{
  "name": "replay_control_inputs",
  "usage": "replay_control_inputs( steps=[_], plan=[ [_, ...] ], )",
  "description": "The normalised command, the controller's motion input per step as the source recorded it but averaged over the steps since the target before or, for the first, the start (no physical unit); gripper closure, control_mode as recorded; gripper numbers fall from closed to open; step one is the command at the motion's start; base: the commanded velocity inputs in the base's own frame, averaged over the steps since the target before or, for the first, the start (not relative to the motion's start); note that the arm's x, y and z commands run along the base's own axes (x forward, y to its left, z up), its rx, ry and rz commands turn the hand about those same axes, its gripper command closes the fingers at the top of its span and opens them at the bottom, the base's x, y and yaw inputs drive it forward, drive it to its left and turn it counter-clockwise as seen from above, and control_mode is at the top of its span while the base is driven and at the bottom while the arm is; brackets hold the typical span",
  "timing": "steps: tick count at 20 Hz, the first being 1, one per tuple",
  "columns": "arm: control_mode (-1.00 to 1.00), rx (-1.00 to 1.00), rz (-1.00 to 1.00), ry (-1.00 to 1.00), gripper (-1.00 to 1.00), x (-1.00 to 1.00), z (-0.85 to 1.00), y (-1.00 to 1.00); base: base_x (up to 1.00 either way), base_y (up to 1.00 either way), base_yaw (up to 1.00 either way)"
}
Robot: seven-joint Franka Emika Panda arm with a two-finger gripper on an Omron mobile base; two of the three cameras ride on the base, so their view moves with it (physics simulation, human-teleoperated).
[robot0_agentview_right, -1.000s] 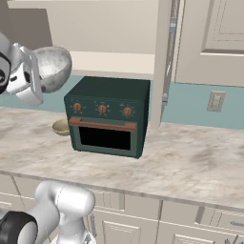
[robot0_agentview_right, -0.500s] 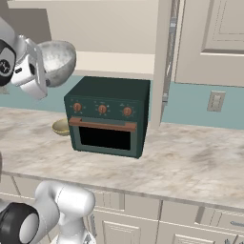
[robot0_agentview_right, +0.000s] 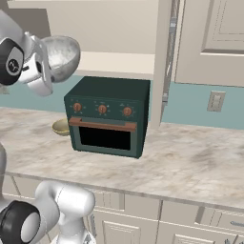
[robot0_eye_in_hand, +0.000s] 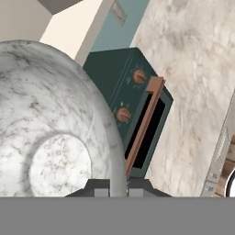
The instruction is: Pick up the bowls on the counter and stack them on top of one another in the open cabinet. Place the smaller bowl on top of the larger bowl.
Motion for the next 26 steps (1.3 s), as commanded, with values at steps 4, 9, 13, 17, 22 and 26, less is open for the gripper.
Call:
replay_control_inputs(
  steps=[4,9,13,17,22,26],
  plan=[
    [-1.00,0.01,0.00,0.01,1.00,0.29,0.02,0.00,0.00,0.00,0.00],
    [-1.00,0.00,0.00,0.07,1.00,0.36,0.01,0.04,0.00,0.00,0.00],
    [-1.00,-0.02,0.00,0.02,1.00,0.25,0.03,0.01,0.00,0.00,0.00],
    [-1.00,-0.02,0.00,-0.03,1.00,0.20,0.00,0.03,0.00,0.00,0.00],
    [-1.00,-0.01,0.00,-0.06,1.00,0.21,-0.06,0.07,0.00,0.00,0.00],
    [-1.00,0.00,0.00,-0.03,1.00,0.33,-0.02,0.07,0.00,0.00,0.00]
  ],
)
